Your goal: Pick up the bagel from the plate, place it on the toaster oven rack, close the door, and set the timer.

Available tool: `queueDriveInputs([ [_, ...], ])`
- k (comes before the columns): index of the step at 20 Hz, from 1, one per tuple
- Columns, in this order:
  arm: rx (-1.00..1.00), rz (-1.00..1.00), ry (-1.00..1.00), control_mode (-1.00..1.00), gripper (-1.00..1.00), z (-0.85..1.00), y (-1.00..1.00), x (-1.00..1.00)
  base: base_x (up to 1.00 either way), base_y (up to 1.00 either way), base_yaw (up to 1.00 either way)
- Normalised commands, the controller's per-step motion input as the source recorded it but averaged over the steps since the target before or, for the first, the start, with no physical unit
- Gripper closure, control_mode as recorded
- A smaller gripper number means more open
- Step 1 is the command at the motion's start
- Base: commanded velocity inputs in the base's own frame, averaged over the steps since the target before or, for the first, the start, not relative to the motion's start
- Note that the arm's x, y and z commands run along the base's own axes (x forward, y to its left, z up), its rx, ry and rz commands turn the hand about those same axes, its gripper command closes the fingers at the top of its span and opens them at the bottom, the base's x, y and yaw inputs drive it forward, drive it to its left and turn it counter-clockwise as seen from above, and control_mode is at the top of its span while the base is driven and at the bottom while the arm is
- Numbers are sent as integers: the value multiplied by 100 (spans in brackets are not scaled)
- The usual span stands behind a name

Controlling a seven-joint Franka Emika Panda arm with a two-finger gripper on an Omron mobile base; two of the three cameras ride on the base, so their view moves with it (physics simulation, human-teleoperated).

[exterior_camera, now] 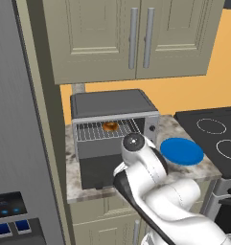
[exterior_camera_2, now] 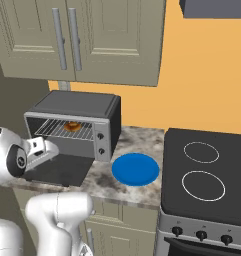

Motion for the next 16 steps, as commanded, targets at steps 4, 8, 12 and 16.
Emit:
queueDriveInputs([
  [4,-12,15,-1,-100,-100,-15,29,-1,0,0,0],
  [8,-8,6,-1,-100,-100,-16,33,0,0,0,0],
  [12,-9,5,0,-100,-100,-21,25,0,0,0,0],
  [16,-12,2,0,-100,-100,-27,12,0,0,0,0],
])
